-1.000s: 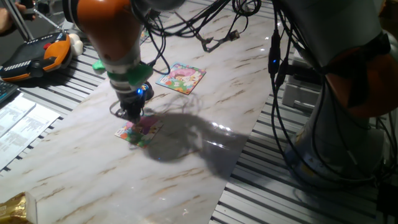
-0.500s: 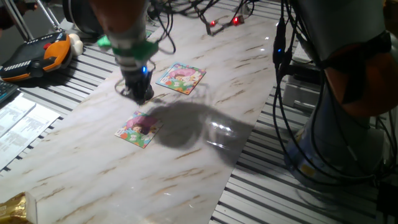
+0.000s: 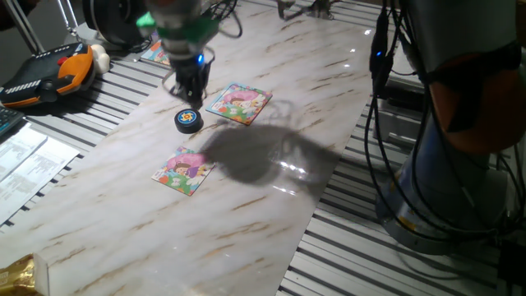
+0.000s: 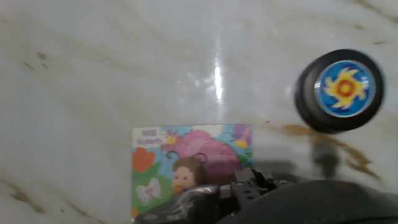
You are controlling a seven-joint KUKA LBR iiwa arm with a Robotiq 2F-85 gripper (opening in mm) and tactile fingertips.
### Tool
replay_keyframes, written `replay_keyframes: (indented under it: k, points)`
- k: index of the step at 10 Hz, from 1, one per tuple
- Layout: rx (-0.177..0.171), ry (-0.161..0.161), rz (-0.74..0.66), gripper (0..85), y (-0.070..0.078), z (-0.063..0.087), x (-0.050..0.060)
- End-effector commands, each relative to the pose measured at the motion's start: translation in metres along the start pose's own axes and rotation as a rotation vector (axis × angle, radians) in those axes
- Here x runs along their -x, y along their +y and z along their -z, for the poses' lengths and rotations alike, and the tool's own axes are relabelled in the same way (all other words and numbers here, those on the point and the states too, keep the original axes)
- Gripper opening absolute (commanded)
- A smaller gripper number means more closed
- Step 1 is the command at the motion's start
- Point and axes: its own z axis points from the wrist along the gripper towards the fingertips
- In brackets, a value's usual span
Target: Assemble one piece of a puzzle
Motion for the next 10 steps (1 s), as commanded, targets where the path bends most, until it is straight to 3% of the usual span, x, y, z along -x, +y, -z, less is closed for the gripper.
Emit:
replay_keyframes:
  k: [1, 5, 10]
  points:
    - [0.000, -0.003, -0.004, 0.7, -0.004, 0.004, -0.002]
    - [-0.017, -0.015, 0.003, 0.7, -0.007, 0.014, -0.011]
    - [-0.024, -0.021, 0.010, 0.7, -0.009, 0.017, -0.013]
